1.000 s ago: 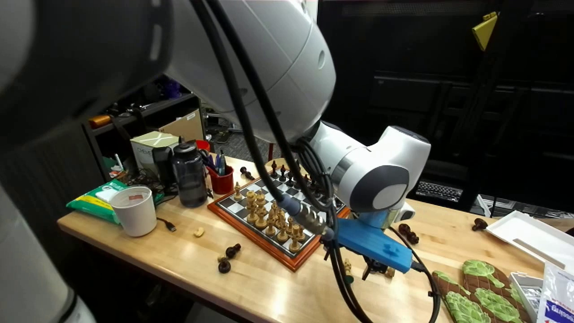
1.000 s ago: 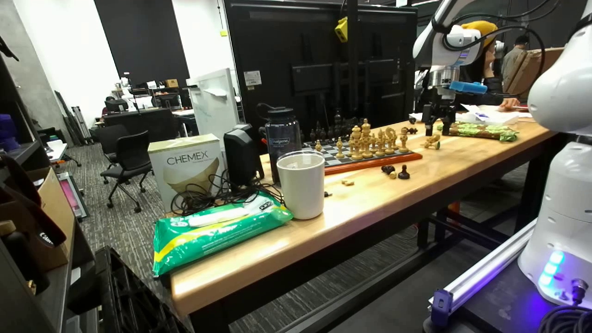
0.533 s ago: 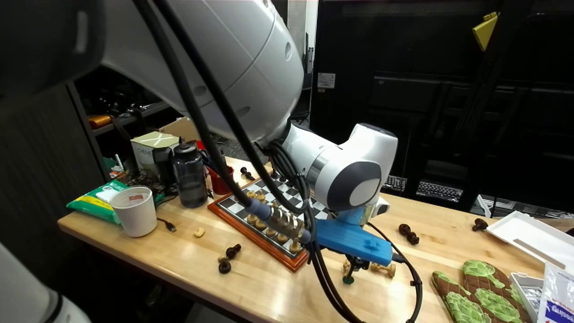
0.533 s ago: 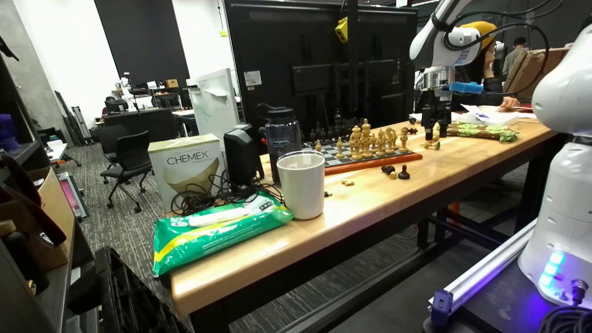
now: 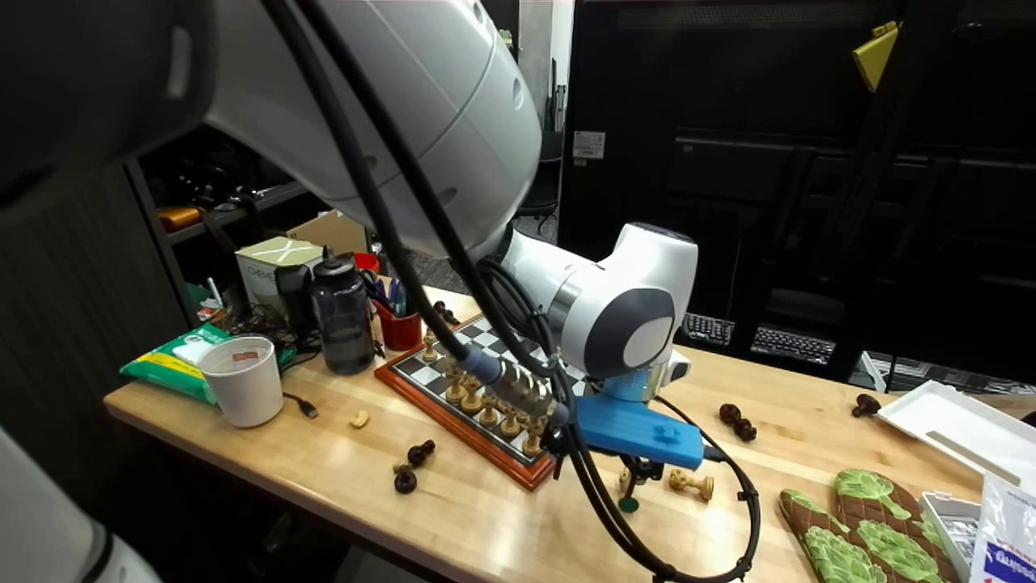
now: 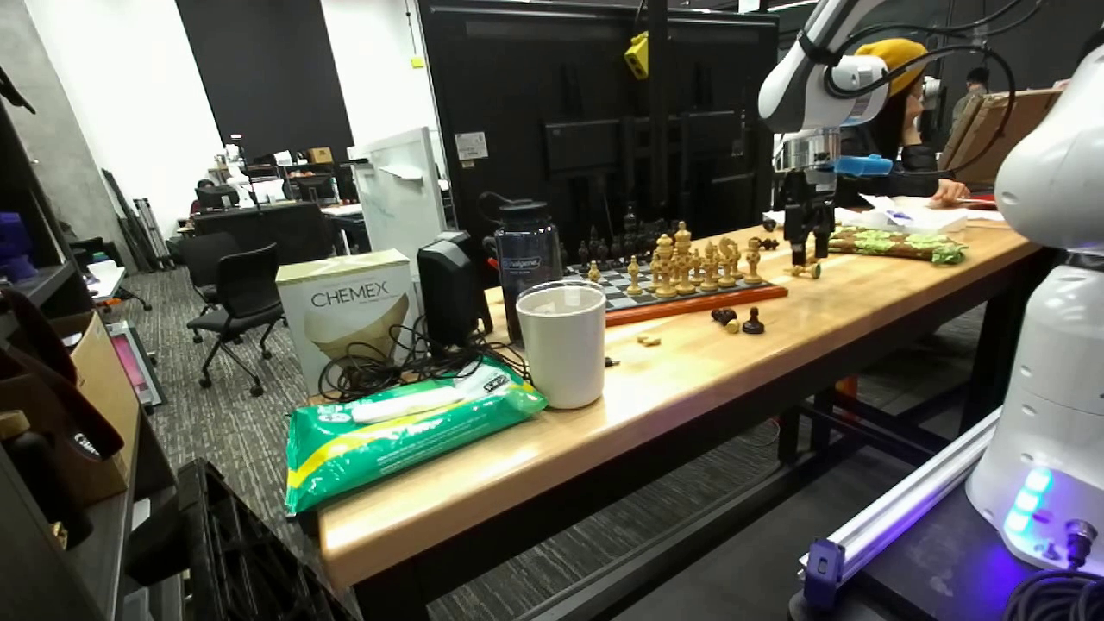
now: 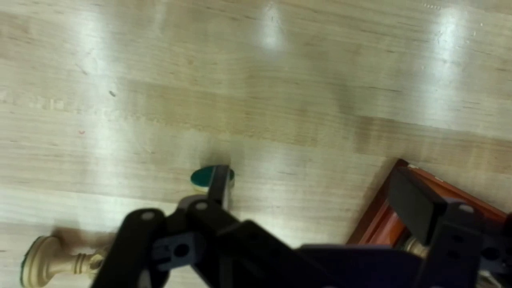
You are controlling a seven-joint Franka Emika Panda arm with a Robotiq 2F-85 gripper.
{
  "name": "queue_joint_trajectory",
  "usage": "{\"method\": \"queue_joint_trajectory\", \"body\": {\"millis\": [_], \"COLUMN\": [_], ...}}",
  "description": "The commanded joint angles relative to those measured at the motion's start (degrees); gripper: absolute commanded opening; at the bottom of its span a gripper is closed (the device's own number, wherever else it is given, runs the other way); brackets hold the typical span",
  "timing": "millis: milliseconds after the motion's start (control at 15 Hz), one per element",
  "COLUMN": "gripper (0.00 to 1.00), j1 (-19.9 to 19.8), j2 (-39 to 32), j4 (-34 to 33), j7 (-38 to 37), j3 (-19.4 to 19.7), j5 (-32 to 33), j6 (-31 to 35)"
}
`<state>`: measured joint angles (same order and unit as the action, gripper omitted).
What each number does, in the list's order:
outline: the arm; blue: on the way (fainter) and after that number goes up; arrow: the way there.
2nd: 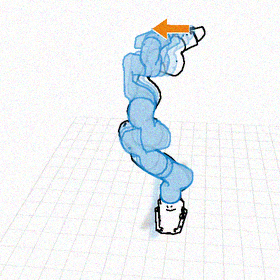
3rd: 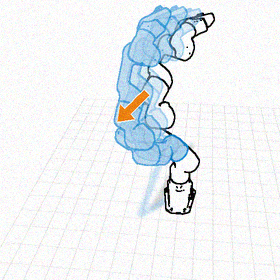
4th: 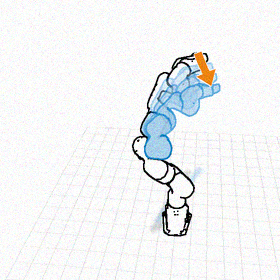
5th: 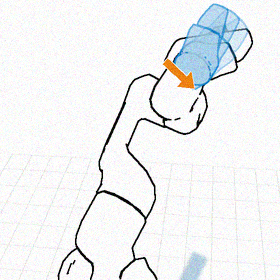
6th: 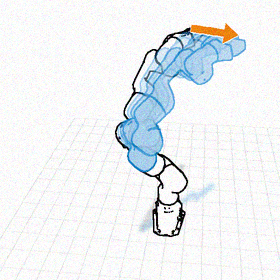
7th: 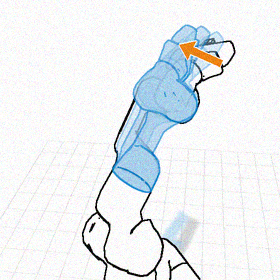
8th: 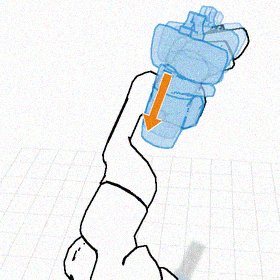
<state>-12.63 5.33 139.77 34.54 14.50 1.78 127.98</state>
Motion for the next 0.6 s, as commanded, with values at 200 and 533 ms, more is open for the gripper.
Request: {"method": "queue_joint_trajectory", "body": {"millis": [200,533], "gripper": [1.00,1.00], "j1": [-0.1,-0.7], "j2": [-2.2,-4.9], "j4": [-1.4,-3.8], "j7": [2.5,4.3], "j3": [0.3,0.4], "j5": [1.3,1.1], "j6": [0.6,0.5]}}
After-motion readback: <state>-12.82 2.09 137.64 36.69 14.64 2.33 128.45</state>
